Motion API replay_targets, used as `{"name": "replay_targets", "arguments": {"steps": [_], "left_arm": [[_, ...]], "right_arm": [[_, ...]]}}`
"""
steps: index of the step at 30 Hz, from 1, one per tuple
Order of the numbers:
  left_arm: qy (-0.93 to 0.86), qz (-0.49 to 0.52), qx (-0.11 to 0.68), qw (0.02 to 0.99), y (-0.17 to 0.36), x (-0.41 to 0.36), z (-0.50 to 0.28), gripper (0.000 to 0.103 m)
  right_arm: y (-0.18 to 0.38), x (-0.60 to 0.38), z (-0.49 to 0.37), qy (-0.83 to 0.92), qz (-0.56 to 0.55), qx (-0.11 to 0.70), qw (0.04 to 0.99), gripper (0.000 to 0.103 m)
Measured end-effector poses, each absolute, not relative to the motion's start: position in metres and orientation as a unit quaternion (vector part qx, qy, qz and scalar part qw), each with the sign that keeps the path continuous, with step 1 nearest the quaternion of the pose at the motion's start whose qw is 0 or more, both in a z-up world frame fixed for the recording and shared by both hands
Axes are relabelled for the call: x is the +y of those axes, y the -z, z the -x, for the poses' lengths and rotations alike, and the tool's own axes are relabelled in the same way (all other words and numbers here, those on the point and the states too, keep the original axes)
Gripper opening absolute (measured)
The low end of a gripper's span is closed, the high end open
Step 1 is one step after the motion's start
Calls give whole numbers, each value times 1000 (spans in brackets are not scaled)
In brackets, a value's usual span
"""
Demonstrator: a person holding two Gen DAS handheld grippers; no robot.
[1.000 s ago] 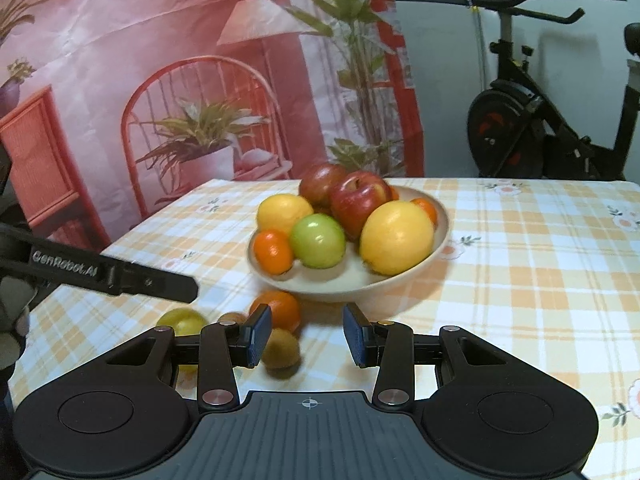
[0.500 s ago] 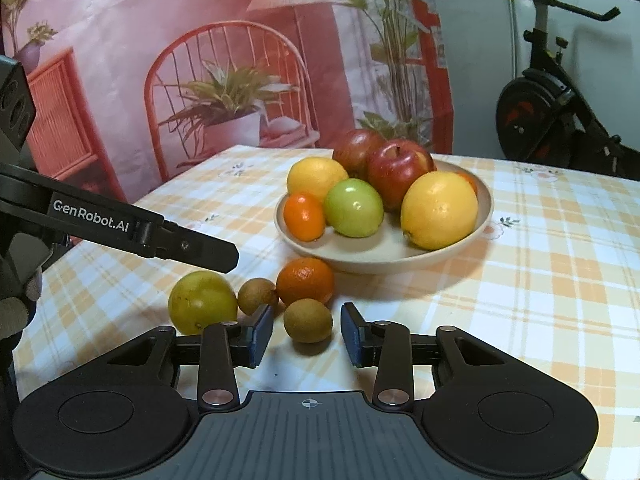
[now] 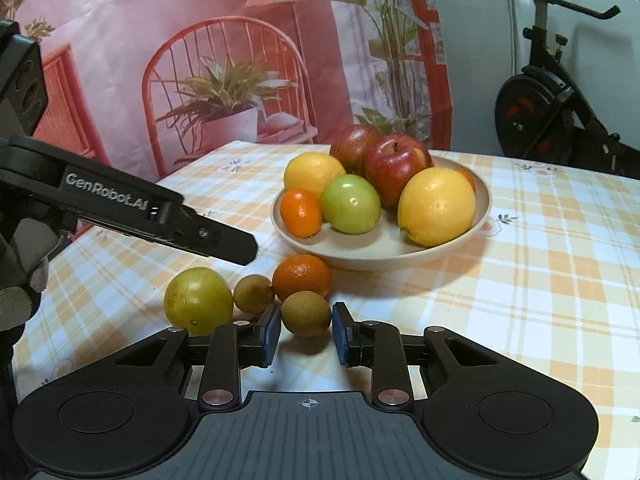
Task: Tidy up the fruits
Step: 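Close the right tool on the brown kiwi while the left tool reaches an orange, then close the left tool around the orange while the right tool holds the kiwi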
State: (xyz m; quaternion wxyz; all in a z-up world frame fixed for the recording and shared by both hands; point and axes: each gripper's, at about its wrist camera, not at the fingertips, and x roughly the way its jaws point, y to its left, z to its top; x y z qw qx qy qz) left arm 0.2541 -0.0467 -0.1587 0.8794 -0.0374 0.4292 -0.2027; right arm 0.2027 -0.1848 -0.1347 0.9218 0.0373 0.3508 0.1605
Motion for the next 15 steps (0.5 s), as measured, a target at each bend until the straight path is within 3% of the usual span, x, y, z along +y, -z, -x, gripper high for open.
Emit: {"name": "replay_targets", "arguments": {"steps": [15], "left_arm": [[229,-2,458,859,175,-81,-270,50]], "right_arm": [[119,-229,-184,-101,-62,299,947,26]]}}
